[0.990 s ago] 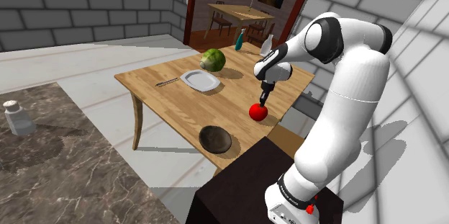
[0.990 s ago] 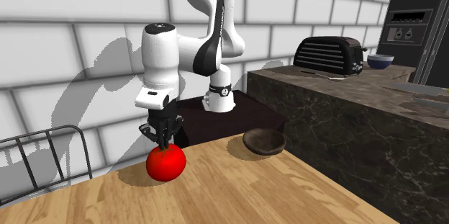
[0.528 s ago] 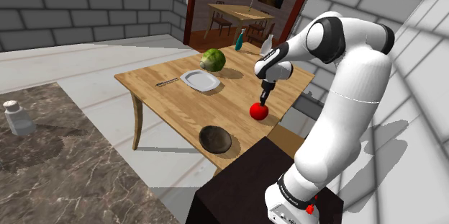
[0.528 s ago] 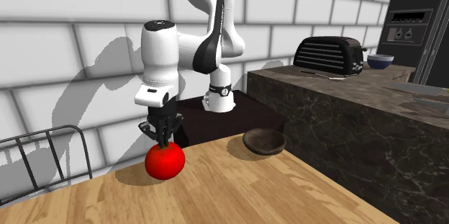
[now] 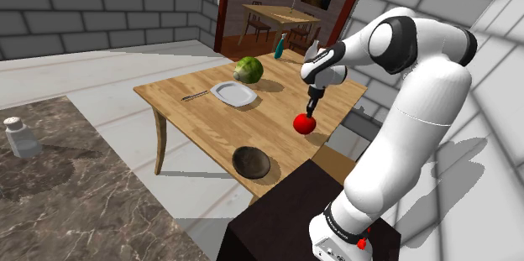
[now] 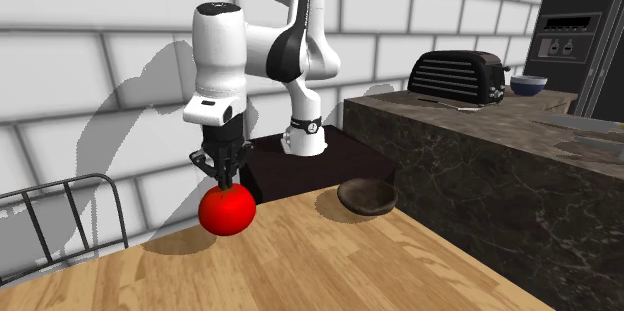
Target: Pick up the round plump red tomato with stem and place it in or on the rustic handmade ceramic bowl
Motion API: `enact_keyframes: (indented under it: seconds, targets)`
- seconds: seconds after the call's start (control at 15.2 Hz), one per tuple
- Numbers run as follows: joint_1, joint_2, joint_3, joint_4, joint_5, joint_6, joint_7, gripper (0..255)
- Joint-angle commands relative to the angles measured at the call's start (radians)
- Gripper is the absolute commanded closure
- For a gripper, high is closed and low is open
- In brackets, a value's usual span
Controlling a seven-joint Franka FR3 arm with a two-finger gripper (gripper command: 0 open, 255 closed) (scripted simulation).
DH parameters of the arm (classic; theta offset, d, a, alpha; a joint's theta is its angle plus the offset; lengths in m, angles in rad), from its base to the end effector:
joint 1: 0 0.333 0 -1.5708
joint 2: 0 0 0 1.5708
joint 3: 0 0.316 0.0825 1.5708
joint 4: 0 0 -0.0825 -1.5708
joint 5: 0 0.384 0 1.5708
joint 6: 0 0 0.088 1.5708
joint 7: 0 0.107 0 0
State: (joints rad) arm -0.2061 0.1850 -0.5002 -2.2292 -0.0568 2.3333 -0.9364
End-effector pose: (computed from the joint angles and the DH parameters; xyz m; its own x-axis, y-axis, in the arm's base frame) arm 0.4077 -0.3484 0.2949 0.9535 0.2674 -0.1391 0.2733 -0.9616 0.0246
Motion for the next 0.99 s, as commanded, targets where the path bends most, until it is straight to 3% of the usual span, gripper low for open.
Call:
enact_keyframes:
  seconds: [0.0,0.79,0.92]
  targets:
    - [0.004,-0.024,-0.004,0.005,-0.013,-0.027,0.007,255]
    - [0.017,-0.132,-0.011,0.064,-0.067,-0.183,0.032,255]
    - [0.042,-0.190,0.007,0.016,-0.096,-0.194,0.092,255]
